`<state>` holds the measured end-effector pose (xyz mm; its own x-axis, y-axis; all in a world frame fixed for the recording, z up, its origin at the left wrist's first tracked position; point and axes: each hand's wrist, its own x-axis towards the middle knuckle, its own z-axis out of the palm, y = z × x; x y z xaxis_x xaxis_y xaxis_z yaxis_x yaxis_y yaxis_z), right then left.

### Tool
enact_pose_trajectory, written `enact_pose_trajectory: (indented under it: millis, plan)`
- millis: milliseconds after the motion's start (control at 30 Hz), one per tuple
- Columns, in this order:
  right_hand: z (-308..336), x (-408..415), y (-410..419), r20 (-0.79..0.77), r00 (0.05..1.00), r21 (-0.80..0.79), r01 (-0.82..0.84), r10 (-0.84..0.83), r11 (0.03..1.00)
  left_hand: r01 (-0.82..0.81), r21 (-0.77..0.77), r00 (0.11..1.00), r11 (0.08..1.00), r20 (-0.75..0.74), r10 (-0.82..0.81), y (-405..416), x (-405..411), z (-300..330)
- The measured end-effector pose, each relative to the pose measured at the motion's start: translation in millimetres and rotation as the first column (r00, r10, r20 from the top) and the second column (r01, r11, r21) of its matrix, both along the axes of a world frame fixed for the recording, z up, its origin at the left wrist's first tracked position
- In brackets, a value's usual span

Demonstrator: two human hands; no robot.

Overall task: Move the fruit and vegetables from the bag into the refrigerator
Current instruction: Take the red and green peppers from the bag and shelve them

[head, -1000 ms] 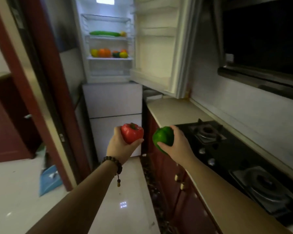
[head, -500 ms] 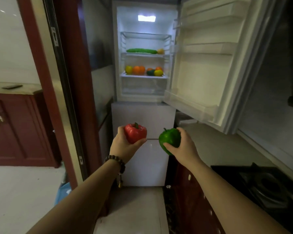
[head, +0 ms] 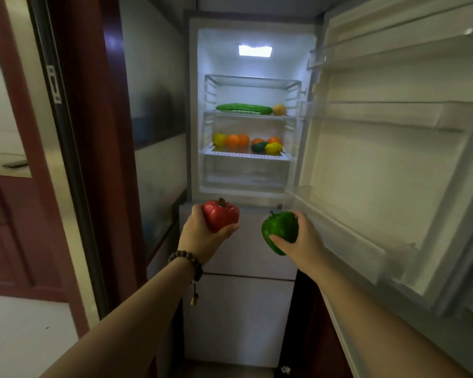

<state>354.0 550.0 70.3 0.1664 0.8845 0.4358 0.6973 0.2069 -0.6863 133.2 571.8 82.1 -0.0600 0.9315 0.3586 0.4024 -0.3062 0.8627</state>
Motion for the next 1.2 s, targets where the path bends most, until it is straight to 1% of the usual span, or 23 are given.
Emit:
enact_pose_trajectory:
  millis: [200,367,500,600,733,867,1100,1200]
  plan:
    - [12,2,87,0.000,0.999,0.052,-0.035,0.035,0.998,0.027,0.040,1.000,0.999,0.008,-0.027,93,5,12]
    - [24,-2,168,0.031,0.999,0.083,0.010,-0.013,0.996,0.061,0.085,0.998,0.995,0.023,-0.063,176,6,25]
    - [47,-11,234,0.042,0.998,0.119,0.041,-0.047,0.992,0.129,0.138,0.988,0.982,0.073,-0.140,244,4,47]
    - [70,-14,277,0.035,0.997,0.160,0.065,-0.072,0.985,0.162,0.188,0.982,0.969,0.069,-0.177,293,5,70]
    - [96,-16,320,0.051,0.992,0.241,0.102,-0.118,0.965,0.162,0.289,0.978,0.944,0.078,-0.192,346,15,99]
    - [117,-12,354,0.082,0.980,0.248,0.155,-0.180,0.956,0.157,0.369,0.969,0.916,0.123,-0.216,386,32,126]
    - [165,7,409,0.061,0.970,0.320,0.205,-0.237,0.925,0.119,0.447,0.964,0.887,0.164,-0.212,460,57,171]
    - [182,21,437,0.047,0.973,0.368,0.194,-0.227,0.909,0.146,0.460,0.960,0.876,0.148,-0.238,491,66,185]
